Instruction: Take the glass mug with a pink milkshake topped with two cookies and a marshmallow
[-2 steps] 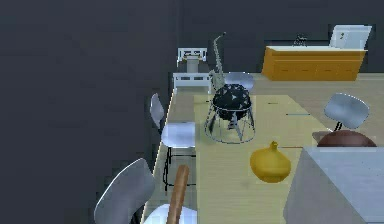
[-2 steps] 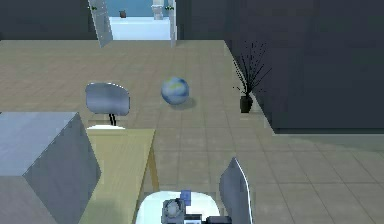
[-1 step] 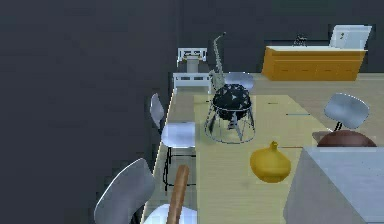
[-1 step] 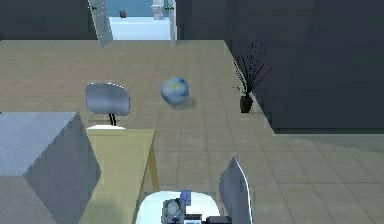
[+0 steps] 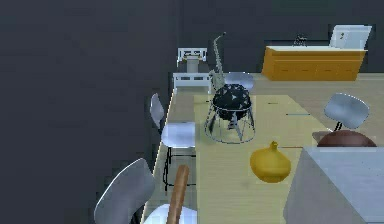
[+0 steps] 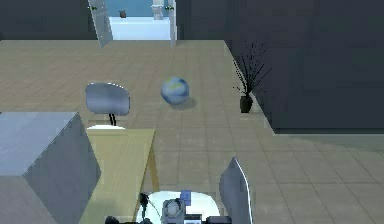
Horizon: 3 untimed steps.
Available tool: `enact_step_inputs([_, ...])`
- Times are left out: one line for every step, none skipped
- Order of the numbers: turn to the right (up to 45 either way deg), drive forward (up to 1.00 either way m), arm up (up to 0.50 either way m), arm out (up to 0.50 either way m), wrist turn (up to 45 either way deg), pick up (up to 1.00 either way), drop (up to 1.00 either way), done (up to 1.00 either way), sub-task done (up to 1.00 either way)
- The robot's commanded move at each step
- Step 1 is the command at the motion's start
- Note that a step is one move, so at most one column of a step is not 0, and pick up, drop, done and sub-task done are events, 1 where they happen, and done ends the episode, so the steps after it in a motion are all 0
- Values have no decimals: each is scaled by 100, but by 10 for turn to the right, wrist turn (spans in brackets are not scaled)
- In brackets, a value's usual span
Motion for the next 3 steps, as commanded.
enact_step_inputs([0,0,0,0,300,0,0,0,0])
enact_step_inputs([0,0,-30,0,0,0,0,0,0])
enact_step_inputs([0,0,0,0,0,100,0,0,0])
